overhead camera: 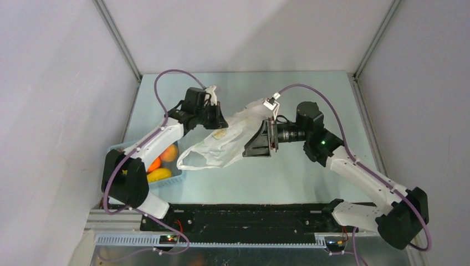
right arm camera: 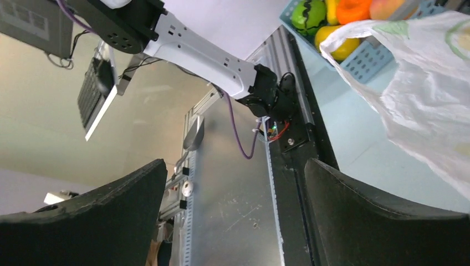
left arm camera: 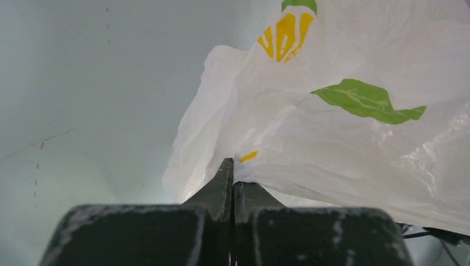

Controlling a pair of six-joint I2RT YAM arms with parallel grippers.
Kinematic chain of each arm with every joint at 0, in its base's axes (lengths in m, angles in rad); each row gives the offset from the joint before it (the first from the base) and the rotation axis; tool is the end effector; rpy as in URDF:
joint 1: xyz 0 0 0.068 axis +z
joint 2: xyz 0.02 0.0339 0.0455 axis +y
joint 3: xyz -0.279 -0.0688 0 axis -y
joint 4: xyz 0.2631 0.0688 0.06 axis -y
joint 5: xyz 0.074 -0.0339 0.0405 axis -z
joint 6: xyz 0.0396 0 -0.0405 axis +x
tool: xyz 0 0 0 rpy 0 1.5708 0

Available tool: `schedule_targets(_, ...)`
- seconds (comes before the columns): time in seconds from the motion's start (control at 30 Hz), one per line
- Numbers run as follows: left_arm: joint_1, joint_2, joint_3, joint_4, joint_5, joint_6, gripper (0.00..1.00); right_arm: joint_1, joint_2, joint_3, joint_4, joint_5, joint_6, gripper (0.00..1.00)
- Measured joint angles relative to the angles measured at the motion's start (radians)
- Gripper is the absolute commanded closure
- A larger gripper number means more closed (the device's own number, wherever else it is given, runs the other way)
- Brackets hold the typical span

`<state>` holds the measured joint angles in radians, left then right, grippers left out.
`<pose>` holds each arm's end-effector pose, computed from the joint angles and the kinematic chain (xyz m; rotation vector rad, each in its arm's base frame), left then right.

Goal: Place the fake fruits into the plastic bag and tie a complex knot
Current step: Open the plastic bag at the center of the board.

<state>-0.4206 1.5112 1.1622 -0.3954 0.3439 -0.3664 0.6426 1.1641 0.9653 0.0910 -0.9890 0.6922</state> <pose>0.3168 -0.1563 0.2830 0.2466 2.3831 -0.7848 0.2000 0.1911 0.3663 -0.8215 1.8107 1.7523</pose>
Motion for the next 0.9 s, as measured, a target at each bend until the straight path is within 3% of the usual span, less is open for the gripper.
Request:
schedule_targets(0.23,0.031,-0.015,-0.038,0.058,0.0,-0.056,1.0,0.032,-0.16,0.018,-0.232,0.264,-0.101,0.0)
schedule_targets(0.43,0.048,-0.017,-0.038,0.093,0.026,-0.087,1.0,0.044,-0.243,0.034,-0.278,0.354,-0.127,0.0)
schedule_targets(0.9,0.07,-0.021,-0.061,0.103,0.026,-0.105,1.0,0.18,0.064,0.045,-0.294,0.428,-0.134,0.0)
